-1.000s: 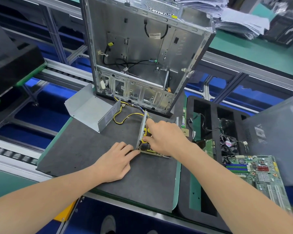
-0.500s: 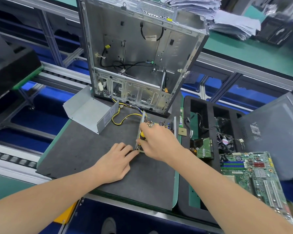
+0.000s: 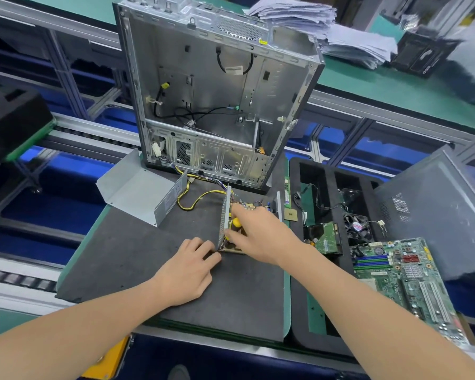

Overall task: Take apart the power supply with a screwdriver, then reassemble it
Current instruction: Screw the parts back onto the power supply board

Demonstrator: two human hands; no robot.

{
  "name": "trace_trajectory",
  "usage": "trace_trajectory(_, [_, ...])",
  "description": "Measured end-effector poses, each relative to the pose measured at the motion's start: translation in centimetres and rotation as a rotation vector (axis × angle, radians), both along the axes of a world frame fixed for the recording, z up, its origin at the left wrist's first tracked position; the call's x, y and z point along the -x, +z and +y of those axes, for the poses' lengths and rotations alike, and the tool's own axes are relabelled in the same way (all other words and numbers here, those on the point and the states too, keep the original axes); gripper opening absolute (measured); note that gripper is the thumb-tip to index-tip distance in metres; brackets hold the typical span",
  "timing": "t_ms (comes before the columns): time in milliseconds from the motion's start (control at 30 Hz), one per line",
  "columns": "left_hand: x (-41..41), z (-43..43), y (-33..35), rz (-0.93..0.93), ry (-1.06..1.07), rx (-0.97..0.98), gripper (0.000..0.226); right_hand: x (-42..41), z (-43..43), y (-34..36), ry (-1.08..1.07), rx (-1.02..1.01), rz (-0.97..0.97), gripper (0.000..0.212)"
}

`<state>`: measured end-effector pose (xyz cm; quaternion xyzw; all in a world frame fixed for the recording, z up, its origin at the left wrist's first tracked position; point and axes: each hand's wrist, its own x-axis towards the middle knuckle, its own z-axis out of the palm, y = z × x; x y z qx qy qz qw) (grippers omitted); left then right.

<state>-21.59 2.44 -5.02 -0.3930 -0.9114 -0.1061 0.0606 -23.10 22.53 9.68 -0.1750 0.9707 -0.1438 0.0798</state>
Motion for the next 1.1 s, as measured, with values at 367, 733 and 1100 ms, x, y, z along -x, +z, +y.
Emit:
trace_trajectory(367, [-0.2,0.2,0.7,0.056,-0.024,0.085,0.056,-1.5,5.6,2.6,-0.316,0.276,0.102,0.029])
trace_trajectory(733, [-1.8,9.9,4.6,0.108,-0.434,-0.062,0.027,-4.7,15.6,1.1,-0.542,0.607,0.004,0.024])
trace_trajectory(1100, [-4.8,29.3,1.0,-0.273,-0.281,0.457,0.022,-11.1,25.2,-8.3,-0.686,0.75,-0.134,0.028])
